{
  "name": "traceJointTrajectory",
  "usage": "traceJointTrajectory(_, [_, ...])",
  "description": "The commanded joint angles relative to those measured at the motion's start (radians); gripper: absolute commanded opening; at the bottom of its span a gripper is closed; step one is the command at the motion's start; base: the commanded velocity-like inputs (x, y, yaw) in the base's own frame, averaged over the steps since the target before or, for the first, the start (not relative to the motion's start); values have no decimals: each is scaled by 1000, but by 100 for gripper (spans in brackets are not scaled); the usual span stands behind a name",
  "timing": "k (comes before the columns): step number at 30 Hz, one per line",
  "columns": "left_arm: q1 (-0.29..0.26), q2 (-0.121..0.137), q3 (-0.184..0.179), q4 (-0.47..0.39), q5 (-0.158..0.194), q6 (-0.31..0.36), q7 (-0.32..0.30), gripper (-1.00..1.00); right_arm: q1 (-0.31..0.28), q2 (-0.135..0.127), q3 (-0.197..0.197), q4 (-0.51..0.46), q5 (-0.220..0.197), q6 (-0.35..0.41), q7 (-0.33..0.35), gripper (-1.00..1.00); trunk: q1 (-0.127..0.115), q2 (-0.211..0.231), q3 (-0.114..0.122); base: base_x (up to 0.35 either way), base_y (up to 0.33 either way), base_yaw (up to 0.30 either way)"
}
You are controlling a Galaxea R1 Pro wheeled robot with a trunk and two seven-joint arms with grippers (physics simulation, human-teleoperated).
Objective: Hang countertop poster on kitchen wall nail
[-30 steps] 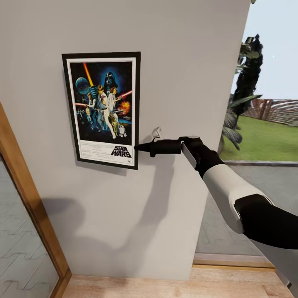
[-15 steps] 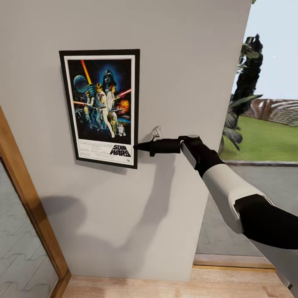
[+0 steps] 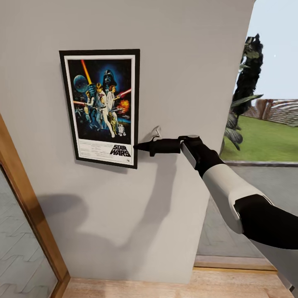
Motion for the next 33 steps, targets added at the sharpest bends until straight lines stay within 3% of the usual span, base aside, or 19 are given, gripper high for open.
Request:
traceJointTrajectory(1, [1,0,1,0,7,2,-5,100,-1,0,4,1,-12,14,3,-100,0,-1,0,2,0,0])
traceJointTrajectory(28, [1,-3,4,-5,7,-2,-4,100,2,-1,1,1,-23,15,3,-100,0,-1,0,0,0,0])
traceJointTrajectory(33, [1,-1,4,-4,7,-2,-4,100,2,-1,3,1,-47,15,2,-100,0,-1,0,0,0,0])
